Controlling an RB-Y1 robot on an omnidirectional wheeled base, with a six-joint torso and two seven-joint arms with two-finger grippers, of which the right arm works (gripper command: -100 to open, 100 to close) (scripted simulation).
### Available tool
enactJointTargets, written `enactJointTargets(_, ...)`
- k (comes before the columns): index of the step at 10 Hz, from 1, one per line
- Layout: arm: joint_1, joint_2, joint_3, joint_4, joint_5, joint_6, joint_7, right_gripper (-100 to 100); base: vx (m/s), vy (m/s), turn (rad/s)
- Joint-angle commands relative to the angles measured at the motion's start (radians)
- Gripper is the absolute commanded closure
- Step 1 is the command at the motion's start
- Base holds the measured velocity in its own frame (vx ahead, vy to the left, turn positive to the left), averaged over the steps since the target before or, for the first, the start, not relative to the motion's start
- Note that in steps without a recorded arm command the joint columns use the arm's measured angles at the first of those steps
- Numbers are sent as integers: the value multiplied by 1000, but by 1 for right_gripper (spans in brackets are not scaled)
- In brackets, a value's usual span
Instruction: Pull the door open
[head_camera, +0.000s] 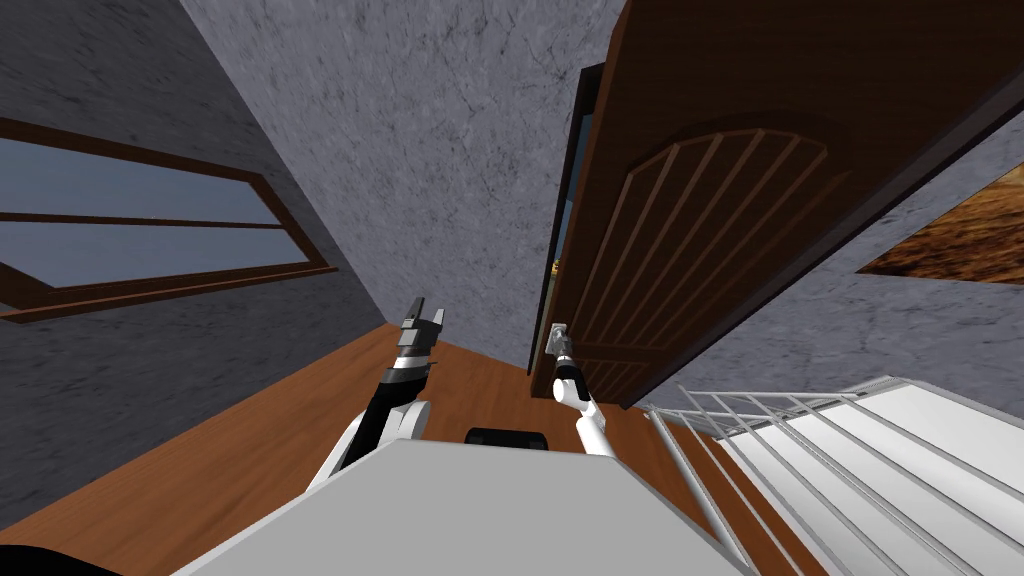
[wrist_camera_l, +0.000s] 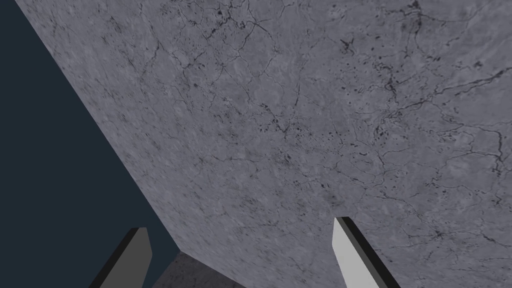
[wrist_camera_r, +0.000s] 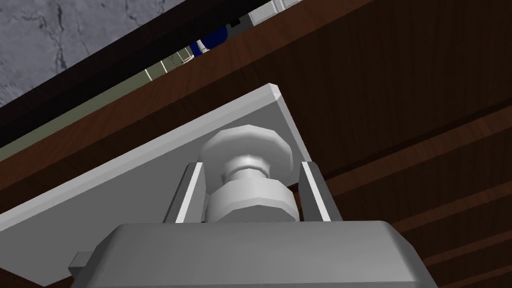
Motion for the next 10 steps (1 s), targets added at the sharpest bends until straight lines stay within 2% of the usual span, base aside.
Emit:
enactJointTargets(1, 0, 4, 10, -2, -20, -1, -38, 100, -12, -58, 48)
enactJointTargets(2, 5, 6, 21, -9, -52, -1, -72, 100, -5, -49, 61)
enactJointTargets(3, 5, 6, 21, -9, -52, -1, -79, 100, -4, -38, 34)
enactJointTargets(5, 13, 11, 42, -22, -114, -2, -144, 100, -2, -59, 63)
enactJointTargets(6, 13, 11, 42, -22, -114, -2, -162, 100, -8, -59, 55)
enactJointTargets(7, 17, 14, 52, -29, -143, -2, -197, 100, -4, -61, 61)
enactJointTargets(8, 17, 14, 52, -29, -143, -2, -202, 100, -3, -44, 34)
enactJointTargets(10, 25, 20, 72, -41, -199, -3, -267, 100, -1, -60, 58)
